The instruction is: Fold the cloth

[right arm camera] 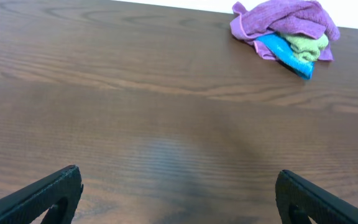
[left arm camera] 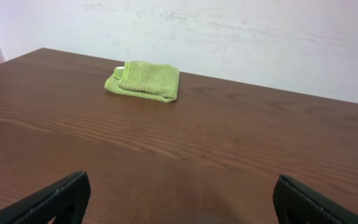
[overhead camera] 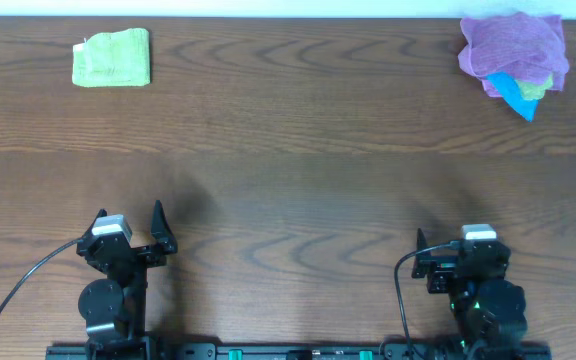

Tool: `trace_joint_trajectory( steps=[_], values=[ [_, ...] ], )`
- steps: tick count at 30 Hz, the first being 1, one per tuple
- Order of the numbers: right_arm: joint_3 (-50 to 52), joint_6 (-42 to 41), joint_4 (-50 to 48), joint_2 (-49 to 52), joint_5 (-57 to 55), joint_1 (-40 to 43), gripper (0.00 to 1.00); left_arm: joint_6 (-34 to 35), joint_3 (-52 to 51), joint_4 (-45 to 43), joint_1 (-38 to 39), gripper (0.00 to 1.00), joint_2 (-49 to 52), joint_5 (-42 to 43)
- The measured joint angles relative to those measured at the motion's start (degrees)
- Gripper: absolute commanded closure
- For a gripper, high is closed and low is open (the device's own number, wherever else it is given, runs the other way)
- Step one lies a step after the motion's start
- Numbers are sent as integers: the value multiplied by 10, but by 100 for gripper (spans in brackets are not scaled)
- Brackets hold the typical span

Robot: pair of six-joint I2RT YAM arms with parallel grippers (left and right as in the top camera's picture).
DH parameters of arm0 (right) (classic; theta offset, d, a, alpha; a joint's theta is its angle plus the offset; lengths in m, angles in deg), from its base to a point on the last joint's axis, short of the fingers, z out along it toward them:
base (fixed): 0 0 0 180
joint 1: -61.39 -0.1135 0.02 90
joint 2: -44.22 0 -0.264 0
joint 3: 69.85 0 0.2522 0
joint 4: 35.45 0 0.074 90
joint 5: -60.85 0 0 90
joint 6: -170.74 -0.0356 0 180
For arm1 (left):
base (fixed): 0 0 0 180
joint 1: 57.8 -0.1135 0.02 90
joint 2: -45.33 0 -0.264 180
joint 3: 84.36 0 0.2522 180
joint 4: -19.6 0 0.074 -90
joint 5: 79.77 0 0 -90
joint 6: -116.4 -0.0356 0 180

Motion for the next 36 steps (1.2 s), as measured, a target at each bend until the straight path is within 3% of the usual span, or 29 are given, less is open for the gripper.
trace_joint_trajectory(
  steps=[10, 36],
  values=[
    [43, 0, 0, 0, -1, 0, 1, 0, 0, 0, 0, 4, 0, 0],
    [44, 0, 0, 0, -1, 0, 1, 0, 0, 0, 0, 5, 0, 0]
  ],
)
